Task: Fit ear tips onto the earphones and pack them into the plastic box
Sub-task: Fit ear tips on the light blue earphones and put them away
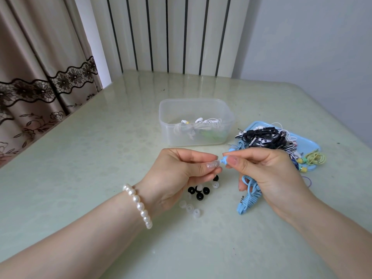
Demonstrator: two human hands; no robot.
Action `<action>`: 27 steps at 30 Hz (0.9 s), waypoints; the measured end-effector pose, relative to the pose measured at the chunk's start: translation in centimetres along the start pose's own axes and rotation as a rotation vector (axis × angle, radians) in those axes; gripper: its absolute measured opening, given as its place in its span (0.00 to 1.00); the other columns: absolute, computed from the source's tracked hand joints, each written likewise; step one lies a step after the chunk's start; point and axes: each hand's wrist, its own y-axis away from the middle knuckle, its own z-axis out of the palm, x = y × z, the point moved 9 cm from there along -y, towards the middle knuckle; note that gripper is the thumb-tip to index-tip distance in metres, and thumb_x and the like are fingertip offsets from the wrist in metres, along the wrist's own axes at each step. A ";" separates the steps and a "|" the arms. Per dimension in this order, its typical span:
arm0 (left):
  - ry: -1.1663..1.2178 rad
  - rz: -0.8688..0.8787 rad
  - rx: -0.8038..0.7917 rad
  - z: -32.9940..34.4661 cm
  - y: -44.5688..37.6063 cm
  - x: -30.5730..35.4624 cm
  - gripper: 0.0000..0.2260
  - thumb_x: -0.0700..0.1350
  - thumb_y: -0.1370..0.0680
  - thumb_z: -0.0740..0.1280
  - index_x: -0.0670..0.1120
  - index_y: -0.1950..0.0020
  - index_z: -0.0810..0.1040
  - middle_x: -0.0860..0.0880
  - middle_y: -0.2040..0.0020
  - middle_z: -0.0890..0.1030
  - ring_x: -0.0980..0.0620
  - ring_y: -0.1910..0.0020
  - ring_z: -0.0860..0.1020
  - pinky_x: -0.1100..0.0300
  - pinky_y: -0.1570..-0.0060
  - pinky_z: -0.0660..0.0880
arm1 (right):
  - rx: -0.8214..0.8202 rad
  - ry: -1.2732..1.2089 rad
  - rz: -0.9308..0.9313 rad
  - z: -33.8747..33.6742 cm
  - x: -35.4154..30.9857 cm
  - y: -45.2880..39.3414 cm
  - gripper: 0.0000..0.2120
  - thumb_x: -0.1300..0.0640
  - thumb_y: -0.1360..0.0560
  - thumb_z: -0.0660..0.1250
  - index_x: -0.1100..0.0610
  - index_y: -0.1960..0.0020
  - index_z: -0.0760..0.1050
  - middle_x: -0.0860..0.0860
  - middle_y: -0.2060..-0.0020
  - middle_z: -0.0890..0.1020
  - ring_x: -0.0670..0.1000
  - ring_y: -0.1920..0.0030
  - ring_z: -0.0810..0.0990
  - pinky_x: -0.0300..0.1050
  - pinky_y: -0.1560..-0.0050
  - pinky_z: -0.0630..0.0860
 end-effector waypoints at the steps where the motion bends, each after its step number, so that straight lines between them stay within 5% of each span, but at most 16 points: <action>1: -0.002 0.002 -0.002 0.0 0.0 0.0 0.07 0.31 0.36 0.69 0.34 0.59 0.81 0.41 0.64 0.83 0.49 0.64 0.83 0.63 0.63 0.80 | 0.001 0.017 -0.017 0.0 -0.1 0.0 0.09 0.52 0.42 0.70 0.52 0.63 0.83 0.47 0.72 0.82 0.48 0.80 0.72 0.39 0.77 0.68; 6: 0.005 0.003 -0.005 0.1 0.0 -0.1 0.06 0.28 0.31 0.66 0.33 0.57 0.80 0.41 0.62 0.84 0.49 0.62 0.83 0.62 0.59 0.80 | 0.040 0.093 -0.097 -0.3 -0.6 0.0 0.09 0.51 0.42 0.70 0.52 0.63 0.82 0.55 0.70 0.82 0.48 0.80 0.72 0.38 0.77 0.68; 12: -0.005 -0.001 -0.014 0.2 0.0 -0.2 0.07 0.28 0.30 0.66 0.33 0.54 0.80 0.39 0.58 0.84 0.48 0.60 0.83 0.62 0.57 0.80 | 0.048 0.137 -0.153 -0.4 -0.7 -0.1 0.06 0.54 0.39 0.70 0.53 0.63 0.82 0.44 0.68 0.82 0.48 0.81 0.71 0.34 0.78 0.68; 17: -0.006 -0.005 -0.019 0.2 0.1 -0.1 0.08 0.28 0.30 0.65 0.33 0.53 0.79 0.38 0.57 0.83 0.47 0.59 0.83 0.61 0.58 0.80 | 0.061 0.174 -0.178 -0.6 -0.7 -0.3 0.05 0.63 0.34 0.72 0.54 0.64 0.82 0.43 0.70 0.81 0.47 0.81 0.71 0.31 0.78 0.65; 27: -0.027 -0.022 -0.030 0.4 0.1 -0.3 0.07 0.28 0.28 0.64 0.34 0.53 0.80 0.37 0.54 0.83 0.46 0.58 0.83 0.60 0.57 0.80 | 0.087 0.212 -0.158 -1.0 -0.6 -0.4 0.09 0.64 0.32 0.72 0.52 0.66 0.80 0.41 0.77 0.79 0.46 0.81 0.70 0.31 0.78 0.65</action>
